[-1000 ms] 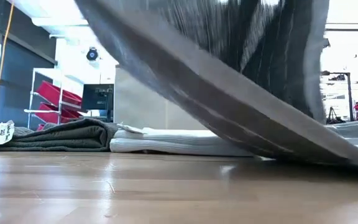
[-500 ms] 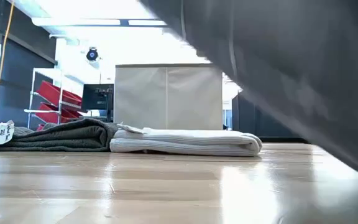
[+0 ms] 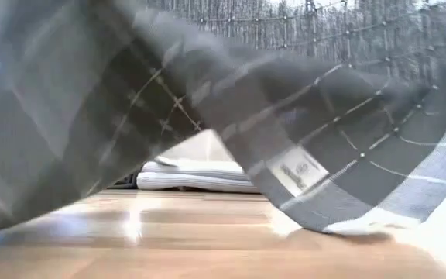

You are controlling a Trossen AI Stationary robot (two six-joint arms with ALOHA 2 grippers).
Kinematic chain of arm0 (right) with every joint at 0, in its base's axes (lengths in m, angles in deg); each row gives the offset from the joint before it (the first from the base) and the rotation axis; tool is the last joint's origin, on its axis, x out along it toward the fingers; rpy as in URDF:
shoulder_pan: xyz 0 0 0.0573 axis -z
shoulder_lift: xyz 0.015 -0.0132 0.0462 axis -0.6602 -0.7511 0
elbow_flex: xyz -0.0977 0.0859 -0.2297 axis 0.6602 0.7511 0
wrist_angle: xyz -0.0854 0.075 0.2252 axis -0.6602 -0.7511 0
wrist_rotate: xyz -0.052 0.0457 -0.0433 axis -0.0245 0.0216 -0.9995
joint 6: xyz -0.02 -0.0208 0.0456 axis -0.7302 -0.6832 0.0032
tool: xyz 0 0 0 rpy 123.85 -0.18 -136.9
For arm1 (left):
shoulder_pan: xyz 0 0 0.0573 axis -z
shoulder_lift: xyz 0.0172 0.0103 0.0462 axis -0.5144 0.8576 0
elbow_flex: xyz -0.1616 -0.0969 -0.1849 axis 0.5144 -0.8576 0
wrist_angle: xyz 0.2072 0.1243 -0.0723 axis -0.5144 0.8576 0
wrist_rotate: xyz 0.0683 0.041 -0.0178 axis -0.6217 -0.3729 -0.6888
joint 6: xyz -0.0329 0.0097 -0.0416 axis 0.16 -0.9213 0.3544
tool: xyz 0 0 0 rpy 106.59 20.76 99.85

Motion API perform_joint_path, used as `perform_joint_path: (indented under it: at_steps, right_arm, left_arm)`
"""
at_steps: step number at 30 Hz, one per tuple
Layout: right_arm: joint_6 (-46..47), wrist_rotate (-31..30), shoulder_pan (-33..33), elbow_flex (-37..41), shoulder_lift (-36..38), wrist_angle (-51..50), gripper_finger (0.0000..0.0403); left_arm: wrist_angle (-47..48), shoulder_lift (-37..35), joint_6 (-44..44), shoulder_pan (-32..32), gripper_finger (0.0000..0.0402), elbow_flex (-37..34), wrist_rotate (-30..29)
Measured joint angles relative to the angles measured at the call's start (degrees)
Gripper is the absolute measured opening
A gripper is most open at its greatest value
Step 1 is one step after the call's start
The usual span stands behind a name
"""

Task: Fold towel
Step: Fold the gray squared towel

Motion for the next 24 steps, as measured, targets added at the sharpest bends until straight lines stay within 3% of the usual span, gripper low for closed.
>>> perform_joint_path:
  at_steps: [3,6,9,13,19,24]
  right_arm:
    - [3.8,7.5,-2.3,0.0,-0.1,-0.7,0.0000]
    - [4.9,10.1,-4.5,0.0,-0.7,-0.7,0.0000]
    - [5.1,10.4,-6.0,0.0,-1.3,-0.7,0.0000]
    - [5.1,10.9,-7.7,0.0,-2.6,0.1,0.0000]
    - [-2.6,9.3,-9.6,0.0,-3.4,4.7,0.0000]
    - [-9.3,7.4,-10.8,0.0,-3.9,8.8,0.0000]
  left_arm:
    - [-2.3,-0.1,-0.6,0.2,0.0000,0.0,0.7]
    - [-4.6,-0.2,-1.3,0.4,0.0000,0.0,1.4]
    - [-5.6,0.0,-0.2,0.7,0.0000,0.0,3.1]
    - [-4.4,1.5,3.5,1.8,0.0000,0.0,10.2]
    - [-4.7,4.3,7.4,2.3,0.0000,-0.1,18.0]
    - [-10.4,7.3,6.7,2.3,0.0000,-0.1,20.0]
